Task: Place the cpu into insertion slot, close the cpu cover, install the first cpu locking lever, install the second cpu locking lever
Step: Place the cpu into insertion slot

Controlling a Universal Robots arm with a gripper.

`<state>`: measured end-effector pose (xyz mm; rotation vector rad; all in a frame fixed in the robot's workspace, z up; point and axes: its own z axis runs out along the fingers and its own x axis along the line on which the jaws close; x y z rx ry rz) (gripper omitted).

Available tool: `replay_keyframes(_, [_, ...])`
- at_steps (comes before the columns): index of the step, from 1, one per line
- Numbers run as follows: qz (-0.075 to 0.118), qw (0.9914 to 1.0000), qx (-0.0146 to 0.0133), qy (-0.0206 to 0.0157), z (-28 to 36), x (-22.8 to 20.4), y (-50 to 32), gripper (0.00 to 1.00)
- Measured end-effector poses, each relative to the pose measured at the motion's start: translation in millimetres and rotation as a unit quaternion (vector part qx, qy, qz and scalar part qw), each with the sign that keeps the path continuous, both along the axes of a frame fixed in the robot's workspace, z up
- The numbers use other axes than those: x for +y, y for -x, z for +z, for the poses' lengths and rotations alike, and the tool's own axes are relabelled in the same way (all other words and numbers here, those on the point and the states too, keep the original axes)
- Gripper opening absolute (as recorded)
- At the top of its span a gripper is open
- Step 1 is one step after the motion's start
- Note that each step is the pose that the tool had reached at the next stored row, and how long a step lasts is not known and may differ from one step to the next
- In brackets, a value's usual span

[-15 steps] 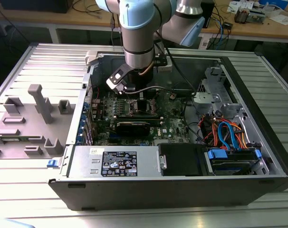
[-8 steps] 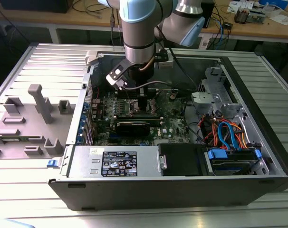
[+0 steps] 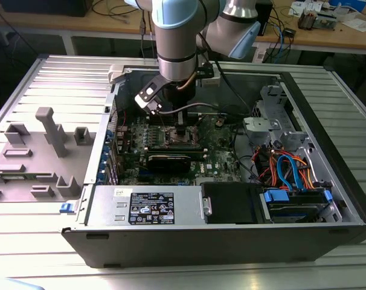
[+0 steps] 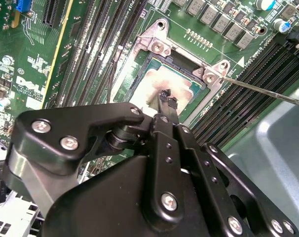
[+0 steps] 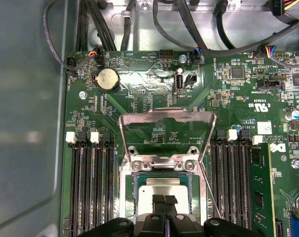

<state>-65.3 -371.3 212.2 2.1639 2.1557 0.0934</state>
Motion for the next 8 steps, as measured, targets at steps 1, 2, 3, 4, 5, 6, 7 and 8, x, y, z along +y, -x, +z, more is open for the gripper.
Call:
replay_keyframes(1, [0.000, 1.00000, 0.0000, 0.0000, 0.1, 0.0, 0.0, 0.11])
replay_keyframes(2, [0.000, 1.00000, 0.0005, 0.0000, 0.1, 0.0, 0.0, 0.11])
replay_keyframes(3, [0.000, 1.00000, 0.0008, 0.0001, 0.1, -0.1, 0.0, 0.11])
replay_keyframes(4, [0.000, 1.00000, 0.0009, 0.0001, 0.2, -0.1, 0.0, 0.11])
replay_keyframes(5, [0.000, 1.00000, 0.0009, 0.0001, 0.1, -0.1, 0.0, 0.11])
replay_keyframes(6, [0.000, 1.00000, 0.0009, 0.0001, 0.1, 0.0, 0.0, 0.11])
replay_keyframes(7, [0.000, 1.00000, 0.0009, 0.0000, 0.1, 0.0, 0.0, 0.11])
replay_keyframes(8, [0.000, 1.00000, 0.0009, 0.0000, -1.1, 0.0, 0.0, 0.11])
